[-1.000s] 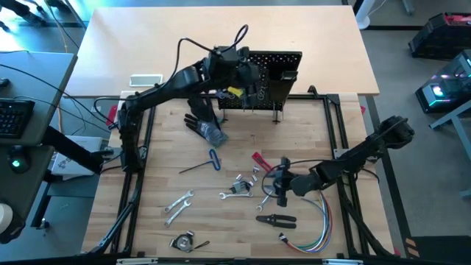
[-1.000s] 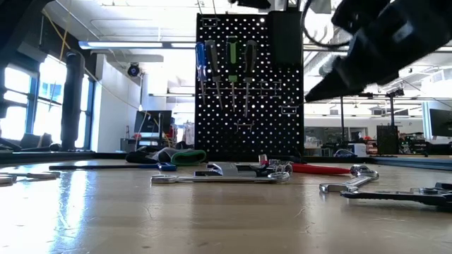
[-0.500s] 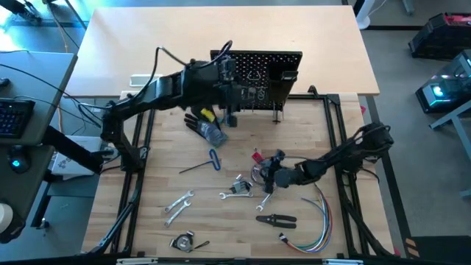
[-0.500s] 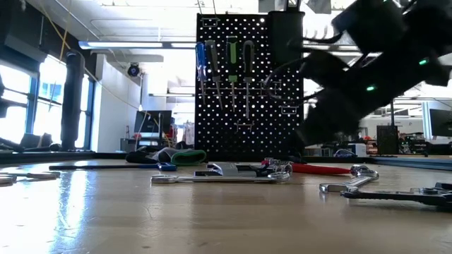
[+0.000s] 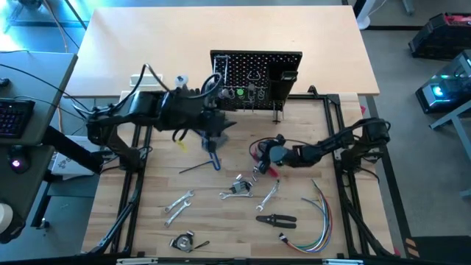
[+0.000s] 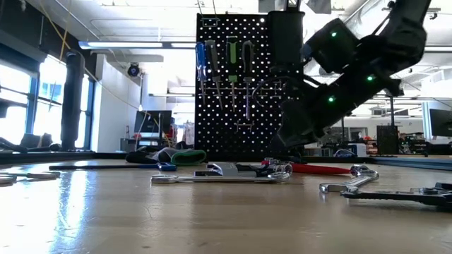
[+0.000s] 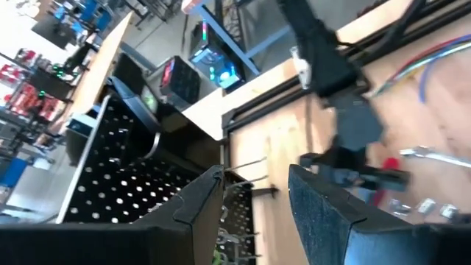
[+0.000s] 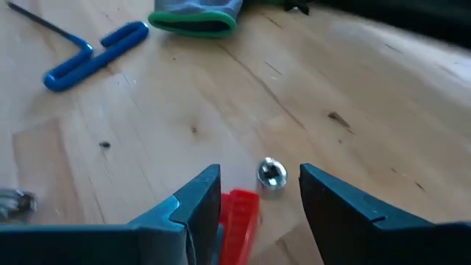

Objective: Hang tools onto peg board
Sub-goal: Put the silver socket into the black bin on the pegboard

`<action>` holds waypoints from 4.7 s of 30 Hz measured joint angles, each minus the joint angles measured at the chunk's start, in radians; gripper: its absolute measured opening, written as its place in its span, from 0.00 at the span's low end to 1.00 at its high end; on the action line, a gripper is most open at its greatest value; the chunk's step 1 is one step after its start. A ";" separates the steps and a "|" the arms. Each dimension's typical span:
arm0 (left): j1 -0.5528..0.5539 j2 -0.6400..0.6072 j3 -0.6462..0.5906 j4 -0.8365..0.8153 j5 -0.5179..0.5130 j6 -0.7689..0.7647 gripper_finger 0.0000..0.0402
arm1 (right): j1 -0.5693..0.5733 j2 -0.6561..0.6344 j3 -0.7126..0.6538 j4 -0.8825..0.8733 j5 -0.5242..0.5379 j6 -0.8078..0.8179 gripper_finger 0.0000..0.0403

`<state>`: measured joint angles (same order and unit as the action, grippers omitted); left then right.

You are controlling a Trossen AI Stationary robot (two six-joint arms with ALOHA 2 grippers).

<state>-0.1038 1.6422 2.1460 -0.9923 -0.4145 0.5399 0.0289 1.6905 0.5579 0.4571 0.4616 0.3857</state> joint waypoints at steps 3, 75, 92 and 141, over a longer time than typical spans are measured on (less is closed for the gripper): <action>-0.032 -0.011 0.000 -0.020 -0.002 -0.027 0.37 | -0.038 0.000 0.001 0.015 -0.062 -0.007 0.44; -0.191 -0.012 -0.008 -0.293 -0.071 -0.295 0.37 | -0.173 0.228 0.109 0.170 -0.283 -0.208 0.46; -0.192 -0.012 -0.008 -0.316 -0.071 -0.317 0.37 | -0.159 0.265 0.184 0.078 -0.306 -0.207 0.12; -0.198 -0.011 -0.433 -0.040 0.023 -0.363 0.37 | -0.361 -0.413 1.284 -1.047 -0.343 -0.644 0.12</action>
<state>-0.3016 1.6314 1.7127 -1.0326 -0.3919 0.1767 -0.3325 1.2778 1.8416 -0.5904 0.1188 -0.2588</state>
